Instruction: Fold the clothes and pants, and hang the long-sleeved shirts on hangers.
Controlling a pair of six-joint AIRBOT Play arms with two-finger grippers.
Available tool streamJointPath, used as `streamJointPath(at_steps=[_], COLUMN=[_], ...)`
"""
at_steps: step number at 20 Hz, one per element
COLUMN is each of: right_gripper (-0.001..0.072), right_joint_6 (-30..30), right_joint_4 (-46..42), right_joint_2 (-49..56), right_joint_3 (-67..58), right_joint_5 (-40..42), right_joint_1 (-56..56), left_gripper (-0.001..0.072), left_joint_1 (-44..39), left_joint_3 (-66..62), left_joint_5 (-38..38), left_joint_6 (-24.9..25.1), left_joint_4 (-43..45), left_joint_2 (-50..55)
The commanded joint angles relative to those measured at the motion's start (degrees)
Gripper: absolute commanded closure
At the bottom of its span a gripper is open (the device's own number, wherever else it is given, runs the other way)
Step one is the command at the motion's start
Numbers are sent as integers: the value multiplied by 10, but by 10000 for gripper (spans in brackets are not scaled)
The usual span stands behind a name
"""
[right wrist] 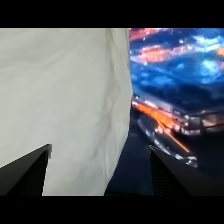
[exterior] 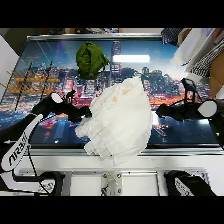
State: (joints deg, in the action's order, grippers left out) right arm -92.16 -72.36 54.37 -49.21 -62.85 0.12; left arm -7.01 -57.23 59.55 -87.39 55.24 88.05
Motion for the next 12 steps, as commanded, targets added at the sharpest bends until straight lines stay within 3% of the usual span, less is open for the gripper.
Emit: streamJointPath(at_steps=[1,2,3,8,12], right_gripper=[53,53,53,54,56], right_joint_6=[3,11,28,119,134], right_joint_4=[8,19,40,207,237], right_joint_2=[79,104,131,240,283], right_joint_3=[27,32,35,38,38], right_joint_5=[-6,-5,0,44,63], right_joint_1=[0,0,0,1,5], left_gripper=[431,624,695,695,695], left_joint_1=[-14,-14,-13,4,11], left_joint_3=[-30,-41,-49,-64,-64], left_joint_5=[9,9,8,22,24], left_joint_6=[15,16,17,17,17], left_joint_4=[-23,-23,-22,-22,-22], left_joint_2=[32,33,33,33,33])
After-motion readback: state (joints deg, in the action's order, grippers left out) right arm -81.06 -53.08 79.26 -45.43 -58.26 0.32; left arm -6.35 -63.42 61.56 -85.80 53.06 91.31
